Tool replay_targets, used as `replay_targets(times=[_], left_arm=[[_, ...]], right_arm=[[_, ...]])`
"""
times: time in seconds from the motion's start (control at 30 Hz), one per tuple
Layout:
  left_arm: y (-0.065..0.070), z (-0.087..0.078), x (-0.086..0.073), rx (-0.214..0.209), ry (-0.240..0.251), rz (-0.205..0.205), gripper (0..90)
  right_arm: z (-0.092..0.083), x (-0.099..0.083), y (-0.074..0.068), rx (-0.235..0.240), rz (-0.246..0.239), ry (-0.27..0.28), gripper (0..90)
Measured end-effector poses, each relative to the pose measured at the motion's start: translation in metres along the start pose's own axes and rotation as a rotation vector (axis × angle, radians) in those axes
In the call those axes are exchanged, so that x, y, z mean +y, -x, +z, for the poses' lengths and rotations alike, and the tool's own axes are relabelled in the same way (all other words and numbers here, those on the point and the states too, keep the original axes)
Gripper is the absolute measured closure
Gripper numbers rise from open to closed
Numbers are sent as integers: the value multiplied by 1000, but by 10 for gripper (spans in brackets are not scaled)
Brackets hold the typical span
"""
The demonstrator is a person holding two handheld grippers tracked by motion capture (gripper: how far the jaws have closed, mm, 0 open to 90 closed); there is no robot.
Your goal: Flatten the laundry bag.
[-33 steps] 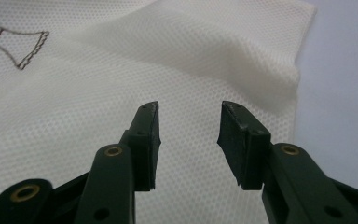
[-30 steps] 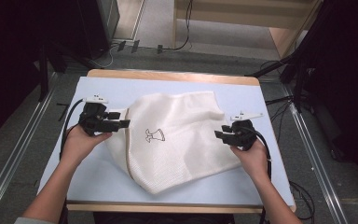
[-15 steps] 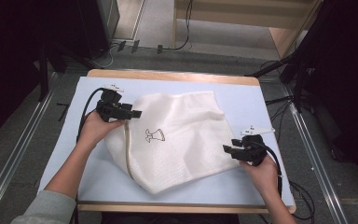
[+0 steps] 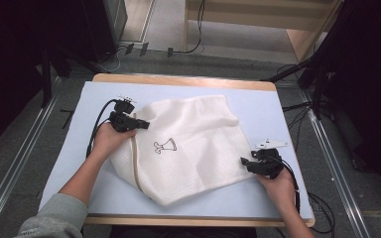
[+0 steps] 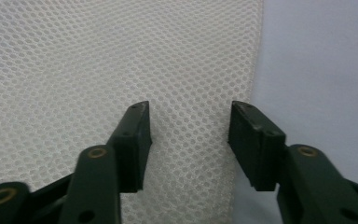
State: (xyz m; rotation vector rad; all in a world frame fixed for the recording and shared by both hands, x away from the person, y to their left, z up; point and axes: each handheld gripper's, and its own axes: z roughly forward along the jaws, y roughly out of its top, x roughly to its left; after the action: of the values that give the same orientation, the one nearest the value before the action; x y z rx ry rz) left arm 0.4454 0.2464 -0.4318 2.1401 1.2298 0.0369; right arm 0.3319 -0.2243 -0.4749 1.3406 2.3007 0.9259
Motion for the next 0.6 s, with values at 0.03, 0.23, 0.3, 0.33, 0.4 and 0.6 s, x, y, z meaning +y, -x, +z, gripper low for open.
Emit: replay_targets(times=[0.03, 0.23, 0.3, 0.33, 0.4, 0.6], left_arm=[[-1, 1, -1, 0, -3, 2, 821], [0, 2, -2, 3, -3, 7, 859], [0, 2, -2, 3, -3, 5, 864], [0, 2, -2, 3, -3, 5, 865], [0, -2, -3, -8, 21, -5, 870], [5, -15, -5, -19, 61, 4, 874]], right_arm=[[0, 0, 1, -5, 1, 0, 572], [1, 2, 0, 9, 11, 2, 871], [2, 4, -3, -9, 3, -9, 893], [2, 4, -3, -9, 3, -9, 893], [1, 6, 0, 9, 28, -23, 900], [0, 21, 8, -4, 51, -17, 900]])
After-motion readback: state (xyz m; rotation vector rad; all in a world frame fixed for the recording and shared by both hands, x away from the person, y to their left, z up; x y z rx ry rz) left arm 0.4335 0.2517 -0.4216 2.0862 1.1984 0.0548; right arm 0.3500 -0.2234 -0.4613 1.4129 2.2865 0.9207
